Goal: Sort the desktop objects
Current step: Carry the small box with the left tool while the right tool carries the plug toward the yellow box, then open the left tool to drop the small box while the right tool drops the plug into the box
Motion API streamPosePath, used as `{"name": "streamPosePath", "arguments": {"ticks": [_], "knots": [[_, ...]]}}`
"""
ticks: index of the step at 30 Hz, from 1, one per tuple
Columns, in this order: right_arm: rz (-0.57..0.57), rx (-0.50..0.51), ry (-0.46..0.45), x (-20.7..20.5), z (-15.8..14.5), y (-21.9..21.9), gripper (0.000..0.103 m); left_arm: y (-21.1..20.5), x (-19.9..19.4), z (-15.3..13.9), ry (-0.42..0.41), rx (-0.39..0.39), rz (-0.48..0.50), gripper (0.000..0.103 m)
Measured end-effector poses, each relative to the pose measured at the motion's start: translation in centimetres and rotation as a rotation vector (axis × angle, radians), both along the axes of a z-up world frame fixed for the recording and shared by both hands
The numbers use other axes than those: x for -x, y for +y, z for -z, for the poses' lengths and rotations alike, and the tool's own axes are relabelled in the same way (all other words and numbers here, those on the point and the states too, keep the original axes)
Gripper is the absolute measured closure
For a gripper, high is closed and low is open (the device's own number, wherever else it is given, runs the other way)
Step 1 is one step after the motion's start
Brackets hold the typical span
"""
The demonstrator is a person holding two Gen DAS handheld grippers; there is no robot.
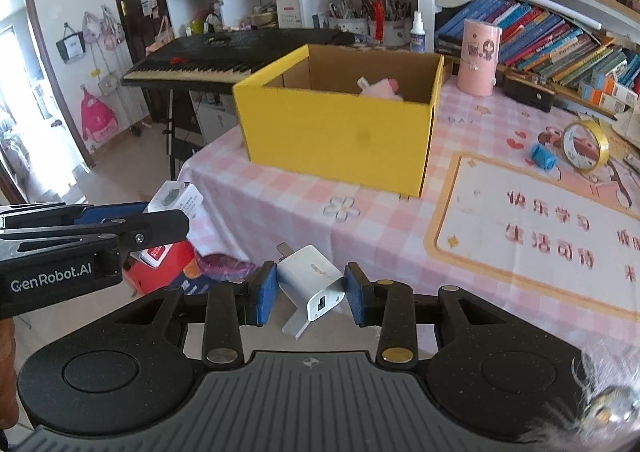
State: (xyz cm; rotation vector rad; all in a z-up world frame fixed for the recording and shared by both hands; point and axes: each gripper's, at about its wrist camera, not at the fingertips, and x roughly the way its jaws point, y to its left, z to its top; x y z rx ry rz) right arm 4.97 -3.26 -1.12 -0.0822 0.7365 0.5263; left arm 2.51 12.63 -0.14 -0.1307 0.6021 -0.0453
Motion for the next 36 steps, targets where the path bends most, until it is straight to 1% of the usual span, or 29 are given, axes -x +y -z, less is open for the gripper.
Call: {"name": "streamPosePath", "arguments": {"ticks": [4, 6, 9, 11, 17, 20, 26, 32, 34, 36], "knots": [[-0.007, -0.004, -0.024, -2.2, -0.7, 0.2, 0.069, -0.1, -2.9, -0.8, -0.019, -0.01, 0.0, 0.075], [-0.011, -0.014, -0.046, -3.7, -1.4, 0.2, 0.069, -0.2, -4.7, -1.4, -0.04, -0.028, -0.001, 0.075], [-0.007, -0.035, -0.088, -6.1, -2.7, 0.0, 0.069, -0.2, -7.4, -2.3, -0.074, -0.049, -0.021, 0.075], [-0.007, -0.051, -0.101, -7.9, -3.5, -0.1, 0.069, -0.1, -9.3, -2.7, -0.086, -0.053, -0.038, 0.075], [-0.037, -0.087, -0.126, -13.7, -5.4, -0.3, 0.069, -0.4, -14.8, -3.2, -0.084, -0.056, -0.07, 0.075], [-0.058, -0.098, -0.142, -16.6, -5.9, -0.1, 0.069, -0.4, -17.6, -2.7, -0.049, -0.048, -0.083, 0.075], [-0.108, -0.101, -0.156, -23.3, -6.4, 1.4, 0.069, -0.3, -22.6, -0.6, 0.035, -0.089, -0.102, 0.075], [-0.188, -0.079, -0.089, -29.7, -5.2, 4.7, 0.069, 0.4, -26.5, 2.1, 0.156, -0.083, -0.098, 0.075], [-0.23, -0.059, -0.063, -31.6, -4.7, 6.4, 0.069, 0.7, -27.5, 3.0, 0.201, -0.065, -0.093, 0.075], [-0.276, -0.026, -0.021, -33.4, -3.7, 8.5, 0.069, 0.8, -28.2, 3.6, 0.241, -0.072, -0.09, 0.074]]}}
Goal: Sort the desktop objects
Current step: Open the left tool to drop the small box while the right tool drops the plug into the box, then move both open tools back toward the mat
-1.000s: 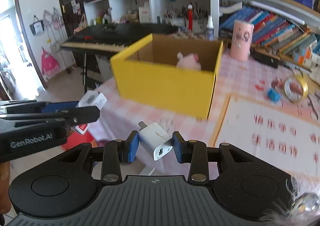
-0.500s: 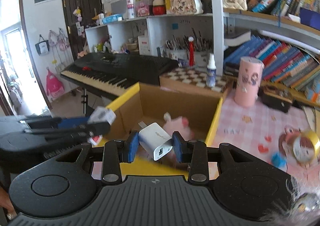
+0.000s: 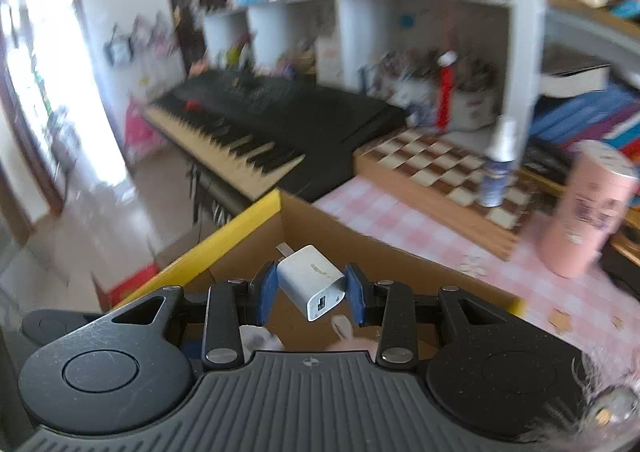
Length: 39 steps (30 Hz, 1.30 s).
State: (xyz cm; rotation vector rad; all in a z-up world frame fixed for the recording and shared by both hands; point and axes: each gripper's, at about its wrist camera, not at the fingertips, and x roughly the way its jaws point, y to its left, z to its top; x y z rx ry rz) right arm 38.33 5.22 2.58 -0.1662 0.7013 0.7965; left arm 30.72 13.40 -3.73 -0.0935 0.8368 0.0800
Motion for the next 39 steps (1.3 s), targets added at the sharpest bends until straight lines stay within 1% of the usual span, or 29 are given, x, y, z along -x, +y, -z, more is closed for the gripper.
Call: {"name": "streamPosePath", "arguments": {"ticks": [3, 7, 10, 12, 15, 17, 18, 20, 22, 24, 27, 30, 33, 36, 39], "knots": [[-0.058, 0.075, 0.09, -2.7, 2.0, 2.9, 0.069, -0.2, -0.8, 0.8, 0.052, -0.001, 0.005, 0.074], [-0.152, 0.232, 0.128, -4.1, 4.6, 6.1, 0.069, -0.4, -1.2, 1.7, 0.099, 0.016, 0.001, 0.074], [-0.213, 0.325, 0.165, -4.3, 6.5, 7.4, 0.069, -0.4, -1.2, 1.8, 0.106, 0.028, -0.003, 0.074], [-0.235, 0.361, 0.178, -4.3, 7.2, 7.6, 0.069, -0.5, -1.2, 1.8, 0.113, 0.021, -0.003, 0.074], [-0.214, 0.377, 0.188, -4.7, 7.7, 7.3, 0.069, -0.3, -1.0, 1.7, 0.104, 0.03, -0.004, 0.073], [-0.194, 0.351, 0.2, -4.9, 7.7, 6.7, 0.068, -0.4, -0.9, 1.3, 0.079, 0.01, -0.005, 0.071], [-0.181, 0.334, 0.204, -5.3, 7.5, 6.6, 0.068, -0.6, -0.9, 1.2, 0.073, -0.01, 0.002, 0.069], [-0.162, 0.299, 0.196, -5.2, 6.9, 5.9, 0.064, -0.9, -0.3, 0.9, 0.054, -0.052, 0.004, 0.066], [-0.141, 0.252, 0.178, -4.8, 5.9, 5.1, 0.064, -0.9, 0.5, 0.3, 0.016, -0.066, 0.002, 0.065], [-0.11, 0.19, 0.164, -4.1, 4.6, 3.7, 0.064, -0.8, 1.9, -0.9, -0.044, -0.065, -0.006, 0.056], [-0.042, 0.095, 0.12, -2.4, 2.4, 0.9, 0.063, -0.4, 3.9, -2.6, -0.139, -0.076, -0.033, 0.05], [0.045, 0.015, 0.05, 0.0, 0.1, -2.5, 0.062, 0.3, 6.1, -4.3, -0.209, -0.08, -0.06, 0.049], [0.132, -0.034, -0.005, 2.2, -1.4, -5.3, 0.062, 0.9, 8.2, -5.5, -0.257, -0.076, -0.077, 0.048], [0.235, -0.073, -0.031, 4.7, -2.1, -8.3, 0.062, 1.7, 9.3, -6.3, -0.292, -0.06, -0.092, 0.048], [0.328, -0.085, -0.08, 7.6, -2.2, -10.5, 0.062, 1.7, 11.1, -6.6, -0.32, -0.044, -0.096, 0.048]]}}
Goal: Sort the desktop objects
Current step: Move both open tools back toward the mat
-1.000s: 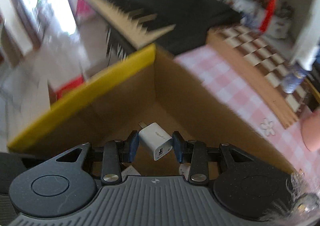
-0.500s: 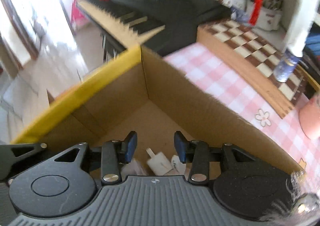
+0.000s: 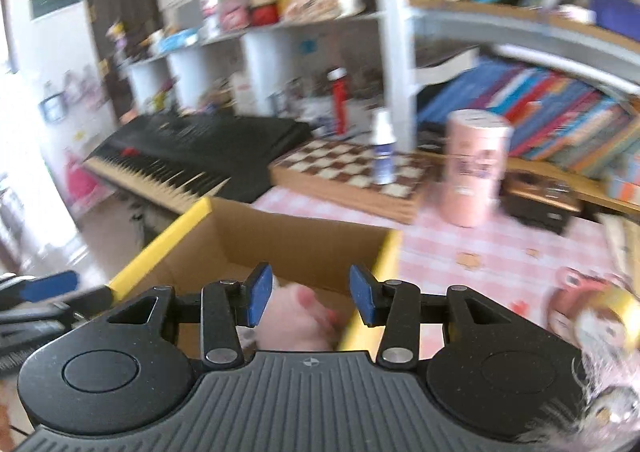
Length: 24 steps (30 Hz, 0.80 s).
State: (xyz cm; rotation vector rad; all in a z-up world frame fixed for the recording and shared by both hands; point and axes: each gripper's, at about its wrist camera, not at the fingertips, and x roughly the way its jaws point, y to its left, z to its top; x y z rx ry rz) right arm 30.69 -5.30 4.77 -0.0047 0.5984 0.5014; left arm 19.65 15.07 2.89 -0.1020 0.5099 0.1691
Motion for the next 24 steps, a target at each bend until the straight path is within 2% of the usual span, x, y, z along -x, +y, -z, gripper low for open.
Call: {"name": "streamPosePath", "arguments": {"ticks": [5, 10, 18, 21, 24], "knots": [[0.125, 0.03, -0.063, 5.0, 0.5, -2.6, 0.062, -1.0, 3.5, 0.0, -0.027, 0.016, 0.016, 0.048], [0.182, 0.067, -0.091, 10.5, 1.5, -3.6, 0.062, -1.8, 7.0, 0.7, -0.014, 0.028, 0.033, 0.048], [0.183, 0.099, -0.062, 18.6, 3.9, -3.4, 0.062, -3.3, 12.9, 2.0, 0.029, 0.062, 0.051, 0.048], [0.174, 0.104, -0.041, 21.1, 4.7, -3.0, 0.062, -4.1, 14.5, 2.6, 0.057, 0.052, 0.055, 0.048], [0.151, 0.122, -0.059, 23.5, 5.0, -2.1, 0.059, -5.1, 15.9, 3.1, 0.067, 0.026, 0.085, 0.047]]}}
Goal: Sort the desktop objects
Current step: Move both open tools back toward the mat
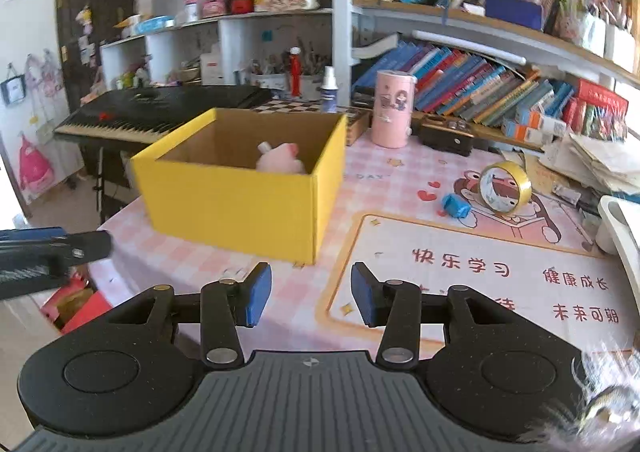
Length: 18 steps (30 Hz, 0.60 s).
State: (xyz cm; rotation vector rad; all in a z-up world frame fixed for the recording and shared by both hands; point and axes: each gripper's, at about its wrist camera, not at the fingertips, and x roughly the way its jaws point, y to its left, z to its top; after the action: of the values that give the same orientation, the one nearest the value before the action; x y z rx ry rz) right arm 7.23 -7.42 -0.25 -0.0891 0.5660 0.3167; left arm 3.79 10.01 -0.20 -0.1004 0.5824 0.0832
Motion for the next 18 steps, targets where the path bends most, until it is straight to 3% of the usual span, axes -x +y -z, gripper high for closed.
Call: {"name": "streamPosePath", "arguments": {"ticks": [6, 18], "knots": [[-0.005, 0.091, -0.057, 3.2, 0.5, -0.1, 0.058, -1.6, 1.9, 0.5, -0.002, -0.044, 0.066, 0.044], [0.192, 0.036, 0.049, 5.6, 1.5, -4.9, 0.057, -4.8, 1.5, 1.3, 0.019, -0.025, 0.233, 0.043]]}}
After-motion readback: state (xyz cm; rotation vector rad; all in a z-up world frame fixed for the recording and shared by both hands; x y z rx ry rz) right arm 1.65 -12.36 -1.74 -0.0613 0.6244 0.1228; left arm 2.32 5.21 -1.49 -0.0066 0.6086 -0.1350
